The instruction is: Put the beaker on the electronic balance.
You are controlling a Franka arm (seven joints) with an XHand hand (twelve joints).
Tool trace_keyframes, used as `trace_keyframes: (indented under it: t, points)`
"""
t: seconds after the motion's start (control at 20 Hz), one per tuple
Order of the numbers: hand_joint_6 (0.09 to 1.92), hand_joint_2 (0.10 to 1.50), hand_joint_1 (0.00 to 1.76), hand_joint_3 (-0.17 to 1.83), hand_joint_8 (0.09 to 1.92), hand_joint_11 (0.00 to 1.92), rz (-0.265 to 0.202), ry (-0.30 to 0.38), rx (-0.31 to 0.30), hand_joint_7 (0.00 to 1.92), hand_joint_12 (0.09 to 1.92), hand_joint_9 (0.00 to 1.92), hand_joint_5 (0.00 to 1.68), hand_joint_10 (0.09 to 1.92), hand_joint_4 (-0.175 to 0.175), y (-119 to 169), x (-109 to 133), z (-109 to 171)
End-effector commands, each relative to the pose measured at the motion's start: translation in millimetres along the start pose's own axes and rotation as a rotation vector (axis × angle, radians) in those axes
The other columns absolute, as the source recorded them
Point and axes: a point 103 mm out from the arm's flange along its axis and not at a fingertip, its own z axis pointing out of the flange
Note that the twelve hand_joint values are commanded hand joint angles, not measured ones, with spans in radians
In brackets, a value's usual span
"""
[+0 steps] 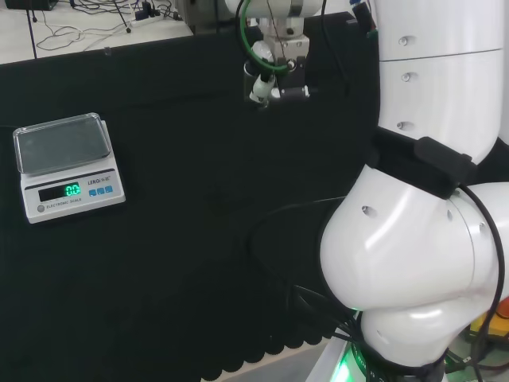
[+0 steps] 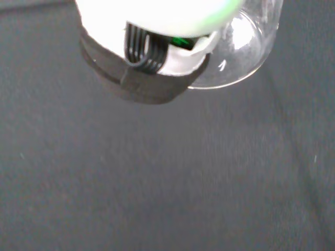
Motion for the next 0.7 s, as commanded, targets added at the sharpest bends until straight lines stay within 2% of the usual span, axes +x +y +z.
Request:
trace_keyframes:
  t: [0.05,0.2,0.35,0.55,0.7]
  points:
    - [1.32,0.84,1.13,0.67,1.48,1.13,-0.056,-0.012,-0.034,0.64,0.89,0.9,0.88,1.22,-0.175,-13.4,11.7,-29.1]
    - [1.32,0.84,1.13,0.68,1.48,1.13,-0.061,-0.007,-0.019,0.64,0.89,0.9,0.88,1.22,-0.175,-14.3,23.8,-32.2]
    - [1.31,0.83,1.13,0.69,1.48,1.13,-0.072,0.007,-0.003,0.64,0.9,0.9,0.89,1.21,-0.175,-12.6,53.9,-33.1]
    - [1.31,0.82,1.14,0.7,1.48,1.13,-0.141,-0.005,0.015,0.66,0.9,0.91,0.89,1.21,-0.175,-6.4,119.1,-31.8]
    - [1.31,0.82,1.14,0.71,1.48,1.13,-0.214,-0.018,0.03,0.66,0.9,0.91,0.9,1.21,-0.175,-0.3,181.3,-28.5]
